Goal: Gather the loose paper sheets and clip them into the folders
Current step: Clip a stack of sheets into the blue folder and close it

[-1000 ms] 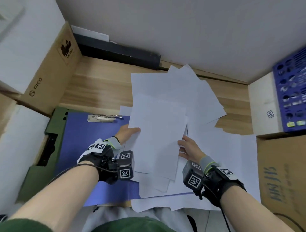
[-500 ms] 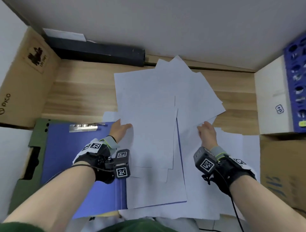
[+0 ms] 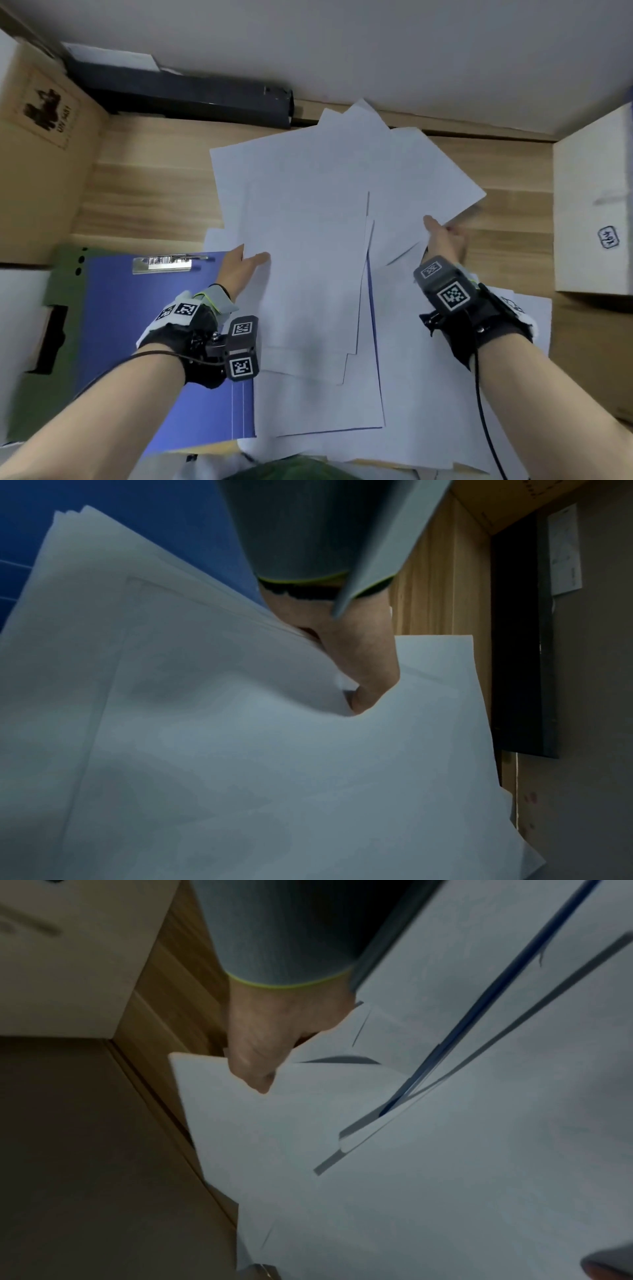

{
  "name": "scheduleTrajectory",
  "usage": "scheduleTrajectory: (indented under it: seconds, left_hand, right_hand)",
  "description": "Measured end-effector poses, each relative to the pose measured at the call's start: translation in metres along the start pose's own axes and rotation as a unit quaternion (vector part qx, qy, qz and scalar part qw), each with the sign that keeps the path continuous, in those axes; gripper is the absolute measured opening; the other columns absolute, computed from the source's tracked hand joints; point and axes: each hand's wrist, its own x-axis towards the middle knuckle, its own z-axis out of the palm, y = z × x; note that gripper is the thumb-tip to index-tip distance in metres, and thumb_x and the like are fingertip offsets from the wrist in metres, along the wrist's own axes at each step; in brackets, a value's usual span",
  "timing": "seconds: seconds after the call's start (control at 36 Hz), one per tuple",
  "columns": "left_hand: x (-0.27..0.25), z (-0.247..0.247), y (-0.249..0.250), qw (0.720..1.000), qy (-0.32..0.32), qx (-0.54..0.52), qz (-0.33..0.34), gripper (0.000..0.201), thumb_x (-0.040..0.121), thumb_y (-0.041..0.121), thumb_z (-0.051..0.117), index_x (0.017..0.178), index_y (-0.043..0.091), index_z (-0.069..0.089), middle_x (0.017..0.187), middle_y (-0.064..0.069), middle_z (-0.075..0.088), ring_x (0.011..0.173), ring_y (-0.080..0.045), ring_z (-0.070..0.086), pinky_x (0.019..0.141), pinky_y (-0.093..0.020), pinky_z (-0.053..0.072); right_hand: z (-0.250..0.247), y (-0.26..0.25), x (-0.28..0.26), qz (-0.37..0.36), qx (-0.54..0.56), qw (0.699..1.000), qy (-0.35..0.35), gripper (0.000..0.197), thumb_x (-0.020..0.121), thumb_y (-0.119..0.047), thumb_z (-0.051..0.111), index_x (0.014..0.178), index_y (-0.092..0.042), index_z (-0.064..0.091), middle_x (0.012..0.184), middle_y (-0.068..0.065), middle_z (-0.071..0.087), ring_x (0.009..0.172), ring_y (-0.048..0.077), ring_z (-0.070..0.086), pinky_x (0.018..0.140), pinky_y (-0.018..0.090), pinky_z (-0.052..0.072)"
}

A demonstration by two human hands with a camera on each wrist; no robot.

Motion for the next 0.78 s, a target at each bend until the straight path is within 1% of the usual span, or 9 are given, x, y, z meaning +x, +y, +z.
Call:
scheduleTrajectory:
  seconds: [0.08, 0.14, 0.22, 0.28, 0.36, 0.47, 0.64, 0.69, 0.78]
  left_hand:
    - [0.001, -0.003, -0.003, 1.000, -0.009, -0.005, -0.006, 0.032, 0.091, 0.018, 0.060, 0.121, 0.010, 0.058, 0.112, -0.004, 0.064, 0.101, -0.024, 0.059, 0.082, -0.030, 0.044]
    - [0.000, -0.003, -0.004, 1.000, -0.009, -0.007, -0.005, 0.032, 0.091, 0.019, 0.060, 0.121, 0.010, 0.058, 0.113, -0.003, 0.063, 0.101, -0.023, 0.059, 0.083, -0.031, 0.043]
    - [-0.001, -0.003, -0.004, 1.000, -0.011, -0.005, -0.005, 0.030, 0.091, 0.020, 0.060, 0.119, 0.011, 0.059, 0.112, -0.003, 0.063, 0.100, -0.023, 0.058, 0.083, -0.032, 0.043]
    - [-0.001, -0.003, -0.006, 1.000, -0.017, 0.004, -0.002, 0.029, 0.091, 0.020, 0.060, 0.118, 0.011, 0.059, 0.115, -0.005, 0.064, 0.104, -0.025, 0.059, 0.087, -0.035, 0.046]
    - [-0.001, -0.006, -0.010, 0.999, -0.027, 0.025, 0.010, 0.028, 0.091, 0.020, 0.059, 0.118, 0.011, 0.059, 0.118, -0.008, 0.065, 0.109, -0.029, 0.060, 0.095, -0.041, 0.047]
    - [-0.002, -0.007, -0.009, 0.997, -0.033, 0.045, 0.047, 0.032, 0.094, 0.016, 0.056, 0.124, 0.006, 0.055, 0.119, -0.008, 0.061, 0.106, -0.026, 0.058, 0.089, -0.034, 0.045]
    - [-0.017, -0.020, -0.020, 0.987, -0.055, 0.113, 0.097, 0.037, 0.093, 0.009, 0.053, 0.130, 0.002, 0.050, 0.127, -0.013, 0.058, 0.117, -0.030, 0.054, 0.093, -0.034, 0.043]
    - [-0.020, -0.024, -0.024, 0.984, -0.061, 0.127, 0.106, 0.037, 0.092, 0.005, 0.052, 0.129, 0.002, 0.050, 0.127, -0.015, 0.059, 0.117, -0.032, 0.055, 0.097, -0.039, 0.044]
    - [-0.030, -0.038, -0.026, 0.981, -0.071, 0.129, 0.123, 0.042, 0.089, 0.000, 0.053, 0.131, 0.004, 0.050, 0.127, -0.016, 0.059, 0.116, -0.033, 0.055, 0.099, -0.042, 0.044]
  right_hand:
    - [0.002, -0.001, -0.007, 0.043, -0.054, 0.995, -0.076, 0.045, 0.061, -0.057, 0.073, 0.088, -0.024, 0.059, 0.090, -0.006, 0.062, 0.102, 0.031, 0.062, 0.098, 0.048, 0.047]
    - [0.006, 0.001, -0.011, 0.064, -0.043, 0.991, -0.110, 0.062, 0.074, -0.044, 0.075, 0.120, -0.010, 0.052, 0.111, 0.000, 0.058, 0.110, 0.028, 0.057, 0.103, 0.045, 0.044]
    - [0.011, 0.002, -0.018, 0.076, -0.042, 0.986, -0.141, 0.063, 0.085, -0.026, 0.070, 0.135, 0.001, 0.040, 0.128, 0.003, 0.053, 0.112, 0.019, 0.054, 0.106, 0.037, 0.041]
    - [0.011, -0.001, -0.027, 0.054, -0.050, 0.989, -0.126, 0.053, 0.093, -0.020, 0.061, 0.136, 0.000, 0.037, 0.118, 0.004, 0.051, 0.106, 0.019, 0.049, 0.099, 0.032, 0.040]
    - [0.008, -0.010, -0.040, 0.027, -0.042, 0.994, -0.094, 0.028, 0.094, -0.020, 0.057, 0.115, -0.007, 0.044, 0.096, -0.003, 0.051, 0.100, 0.020, 0.049, 0.081, 0.026, 0.042]
    - [-0.001, -0.032, -0.052, -0.016, 0.042, 0.999, -0.002, 0.058, 0.090, -0.024, 0.062, 0.135, 0.003, 0.037, 0.122, 0.006, 0.049, 0.112, 0.022, 0.050, 0.100, 0.035, 0.043]
    - [-0.026, -0.071, -0.091, -0.091, 0.221, 0.969, 0.064, 0.034, 0.089, -0.013, 0.065, 0.112, -0.012, 0.040, 0.110, 0.001, 0.057, 0.111, 0.021, 0.058, 0.099, 0.036, 0.048]
    - [-0.033, -0.083, -0.103, -0.093, 0.281, 0.954, 0.054, 0.028, 0.088, -0.013, 0.066, 0.104, -0.016, 0.043, 0.102, -0.002, 0.059, 0.107, 0.021, 0.061, 0.090, 0.034, 0.054]
    - [-0.040, -0.082, -0.127, -0.108, 0.282, 0.953, 0.012, 0.015, 0.094, -0.022, 0.059, 0.102, -0.016, 0.048, 0.102, 0.000, 0.057, 0.090, 0.014, 0.059, 0.063, 0.014, 0.052]
